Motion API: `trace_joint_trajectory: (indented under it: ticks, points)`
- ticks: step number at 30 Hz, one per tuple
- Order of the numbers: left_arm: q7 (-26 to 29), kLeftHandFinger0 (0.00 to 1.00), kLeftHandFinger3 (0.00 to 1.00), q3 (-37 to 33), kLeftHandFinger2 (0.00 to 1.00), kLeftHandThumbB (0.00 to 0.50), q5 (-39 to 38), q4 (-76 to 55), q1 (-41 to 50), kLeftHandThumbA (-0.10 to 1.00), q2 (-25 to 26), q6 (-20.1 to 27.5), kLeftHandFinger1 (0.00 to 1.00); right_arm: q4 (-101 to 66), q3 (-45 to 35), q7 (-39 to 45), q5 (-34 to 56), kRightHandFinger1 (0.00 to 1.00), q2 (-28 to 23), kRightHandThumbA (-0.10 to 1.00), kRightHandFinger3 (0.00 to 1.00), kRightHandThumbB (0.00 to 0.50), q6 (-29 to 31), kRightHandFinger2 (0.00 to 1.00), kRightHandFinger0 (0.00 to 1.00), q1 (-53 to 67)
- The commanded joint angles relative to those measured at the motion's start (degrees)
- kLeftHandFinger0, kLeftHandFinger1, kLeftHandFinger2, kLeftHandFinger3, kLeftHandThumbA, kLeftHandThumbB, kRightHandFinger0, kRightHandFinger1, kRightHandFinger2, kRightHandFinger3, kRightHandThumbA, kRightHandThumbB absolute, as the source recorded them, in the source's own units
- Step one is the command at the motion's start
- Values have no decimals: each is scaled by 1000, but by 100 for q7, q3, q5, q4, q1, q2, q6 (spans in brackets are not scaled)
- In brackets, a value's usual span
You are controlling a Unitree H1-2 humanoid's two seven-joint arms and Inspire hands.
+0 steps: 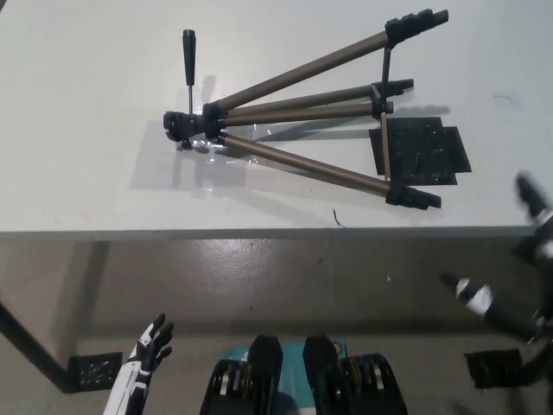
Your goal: A tripod lies near the right hand side of the table and the robot grab a leg of the tripod using its right hand and put it up right.
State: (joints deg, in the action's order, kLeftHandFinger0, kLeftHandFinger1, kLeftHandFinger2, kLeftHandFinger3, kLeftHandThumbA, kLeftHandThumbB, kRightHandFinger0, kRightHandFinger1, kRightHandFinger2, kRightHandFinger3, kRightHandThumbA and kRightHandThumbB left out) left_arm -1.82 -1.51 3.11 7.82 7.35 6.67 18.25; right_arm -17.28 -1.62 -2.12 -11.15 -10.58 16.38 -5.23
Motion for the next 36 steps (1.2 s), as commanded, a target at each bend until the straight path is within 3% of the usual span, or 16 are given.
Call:
trace_joint_trajectory:
  ticks: [1,5,7,8,13,22,24,29,35,36]
  points:
    - [-111,1000,1000,-86,1000,311,23,-147,20,1000,57,467,1000,-1459,-300,794,-1346,1000,-676,1000,1000,439,-1823,1000,1000,-1608]
    - [-72,1000,1000,-64,1000,314,99,-92,-12,1000,73,538,1000,-1317,-121,1302,-1422,1000,-1166,958,1000,451,-2651,1000,1000,-2912]
    - [-43,1000,1000,-65,1000,318,164,-121,8,1000,67,506,1000,-974,-4,1399,-1386,1000,-1312,957,1000,462,-2720,1000,1000,-3394]
    - [-61,1000,1000,-73,1000,320,154,-126,13,1000,70,484,1000,-595,203,1603,-1586,1000,-1428,998,1000,491,-2790,1000,1000,-3875]
    - [-90,1000,1000,-76,1000,323,125,-113,32,1000,86,493,1000,533,995,2179,-2241,1000,-1545,1000,1000,500,-2851,1000,1000,-5164]
    - [-187,1000,1000,-93,1000,343,47,-174,54,1000,121,419,1000,2864,2243,2767,-2611,1000,-1181,983,1000,500,-2912,1000,1000,-6859]
    - [-142,1000,1000,-111,1000,327,213,-181,61,1000,143,446,1000,3362,2491,2910,-2567,1000,-1011,918,1000,477,-3006,1000,1000,-7108]
    - [-151,1000,1000,-134,1000,289,211,-231,124,1000,131,413,1000,4641,3088,2870,-2712,1000,-663,869,1000,500,-2928,1000,1000,-7573]
    - [-95,1000,1000,-149,1000,311,278,-170,126,1000,157,502,1000,5960,3890,2799,-3060,1000,-290,878,1000,500,-2790,1000,1000,-7937]
    - [-96,1000,1000,-143,1000,335,269,-184,133,1000,161,489,1000,6131,4023,2815,-3124,1000,-232,890,1000,500,-2786,1000,1000,-7991]
